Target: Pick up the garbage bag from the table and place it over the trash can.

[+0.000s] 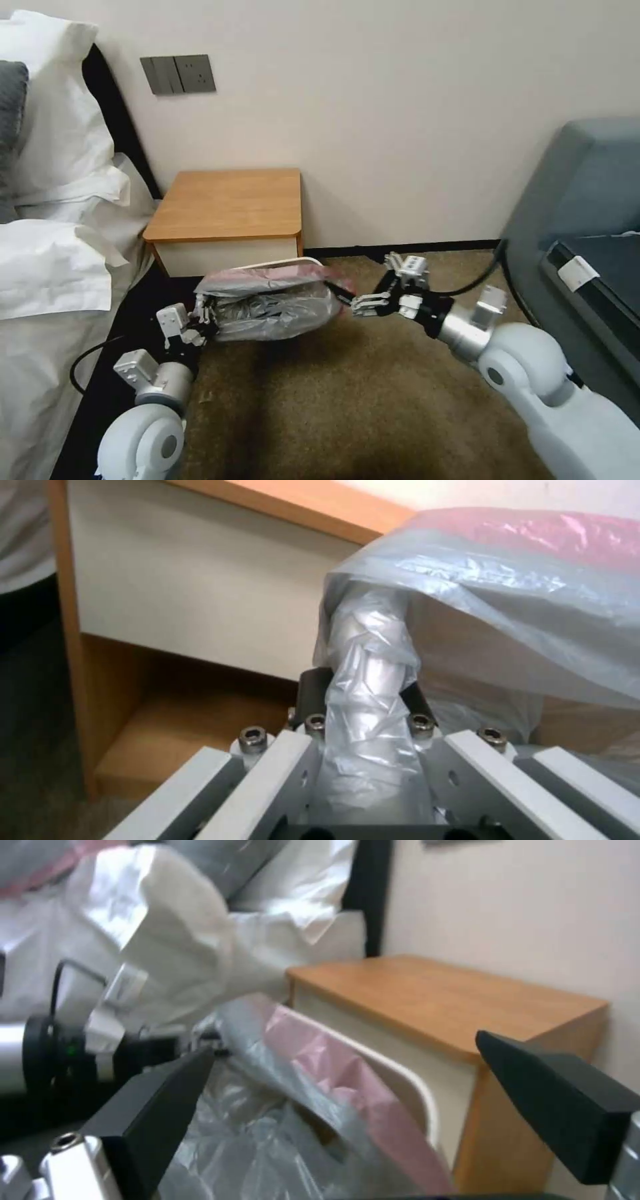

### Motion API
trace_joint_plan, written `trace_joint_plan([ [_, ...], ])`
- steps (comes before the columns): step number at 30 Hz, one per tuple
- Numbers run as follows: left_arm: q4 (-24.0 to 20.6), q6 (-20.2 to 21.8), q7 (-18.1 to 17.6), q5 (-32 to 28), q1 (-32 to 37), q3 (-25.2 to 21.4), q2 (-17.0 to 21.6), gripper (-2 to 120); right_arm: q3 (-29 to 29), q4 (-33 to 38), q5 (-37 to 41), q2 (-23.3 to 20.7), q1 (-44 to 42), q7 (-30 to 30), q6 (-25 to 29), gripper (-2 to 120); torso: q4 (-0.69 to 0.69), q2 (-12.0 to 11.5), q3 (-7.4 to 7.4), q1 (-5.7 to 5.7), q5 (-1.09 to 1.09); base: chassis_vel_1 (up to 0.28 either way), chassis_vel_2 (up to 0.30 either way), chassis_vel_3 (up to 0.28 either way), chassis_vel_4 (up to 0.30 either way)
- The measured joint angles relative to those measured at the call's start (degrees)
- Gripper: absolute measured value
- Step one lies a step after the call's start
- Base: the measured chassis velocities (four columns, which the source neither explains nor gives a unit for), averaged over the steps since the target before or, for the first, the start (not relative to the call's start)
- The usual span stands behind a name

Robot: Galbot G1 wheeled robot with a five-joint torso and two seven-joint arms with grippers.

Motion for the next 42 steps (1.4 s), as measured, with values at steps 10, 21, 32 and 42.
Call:
trace_joint_plan([
  [10,-1.4,0.0,0.2,-0.2,0.5,-0.1,0.1,5,-2.2,-1.1,-2.8,-0.5,0.6,-0.4,0.1,73,-0.02,0.0,0.0,0.0,0.0,0.0,0.0,0.0,0.0],
  [21,-1.8,0.1,-0.2,-1.5,0.6,-0.1,0.2,5,-1.8,-2.0,-4.0,0.2,-0.3,0.5,1.2,35,-0.02,0.0,0.0,0.0,0.0,0.0,0.0,0.0,0.0],
  [32,-0.8,-0.3,1.3,0.2,0.8,0.0,0.3,5,-2.5,-3.0,-2.0,1.7,2.3,3.3,1.5,0,-0.01,0.0,0.0,0.0,0.0,0.0,0.0,0.0,0.0],
  [42,-0.2,-1.9,4.6,2.2,1.6,-0.1,0.3,5,-4.2,-8.8,-0.2,2.9,8.9,4.1,-1.1,0,-0.01,0.0,0.0,0.0,0.0,0.0,0.0,0.0,0.0],
])
